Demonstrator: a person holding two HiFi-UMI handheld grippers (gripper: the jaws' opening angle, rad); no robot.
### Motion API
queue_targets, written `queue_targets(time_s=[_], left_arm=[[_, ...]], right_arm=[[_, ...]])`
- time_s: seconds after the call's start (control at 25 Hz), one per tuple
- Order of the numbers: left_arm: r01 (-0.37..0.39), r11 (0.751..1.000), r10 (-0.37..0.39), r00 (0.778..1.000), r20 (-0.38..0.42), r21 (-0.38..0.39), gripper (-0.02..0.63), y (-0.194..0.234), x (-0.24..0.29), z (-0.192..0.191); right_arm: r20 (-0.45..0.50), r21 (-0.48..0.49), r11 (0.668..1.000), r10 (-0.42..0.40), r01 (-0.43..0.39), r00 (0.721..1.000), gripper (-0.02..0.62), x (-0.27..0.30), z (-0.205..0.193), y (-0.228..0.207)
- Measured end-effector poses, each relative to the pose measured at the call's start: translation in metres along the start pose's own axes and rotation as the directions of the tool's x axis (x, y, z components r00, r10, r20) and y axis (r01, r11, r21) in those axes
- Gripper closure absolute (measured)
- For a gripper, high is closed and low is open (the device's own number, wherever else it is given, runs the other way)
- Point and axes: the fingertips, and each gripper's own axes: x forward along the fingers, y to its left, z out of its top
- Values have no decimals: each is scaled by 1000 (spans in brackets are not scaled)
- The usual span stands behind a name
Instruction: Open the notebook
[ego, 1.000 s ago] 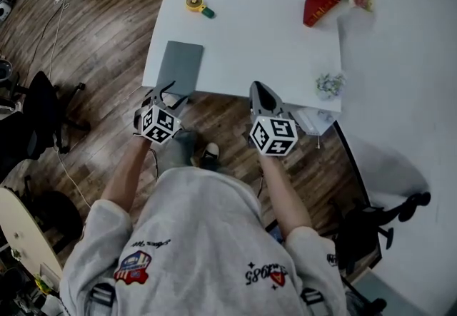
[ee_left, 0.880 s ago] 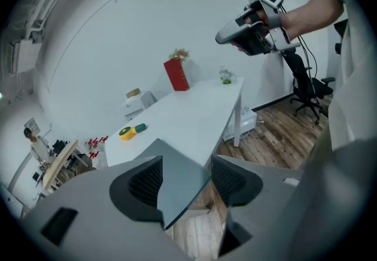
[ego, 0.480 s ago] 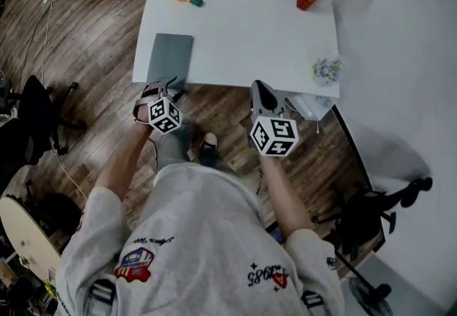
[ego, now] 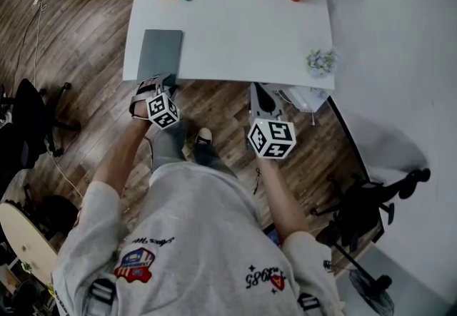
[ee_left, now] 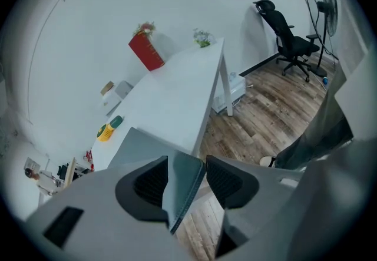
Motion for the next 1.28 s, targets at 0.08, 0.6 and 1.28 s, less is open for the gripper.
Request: queue_targets(time_s=[0.08, 0.6, 1.28], left_arm=[[1, 1000, -1, 1000, -4, -7, 408, -1, 4, -1], [65, 997, -66, 998, -15, -47, 486, -3, 7, -1], [280, 951, -278, 960, 36, -129, 528, -4, 0, 2]], right_arm=[[0, -2, 1000, -1, 1, 1000, 595, 0, 0, -2], [-7, 0, 1000, -3, 3, 1000, 595, 0, -2, -10], [-10, -27, 999, 18, -18, 1000, 595, -1, -4, -5]])
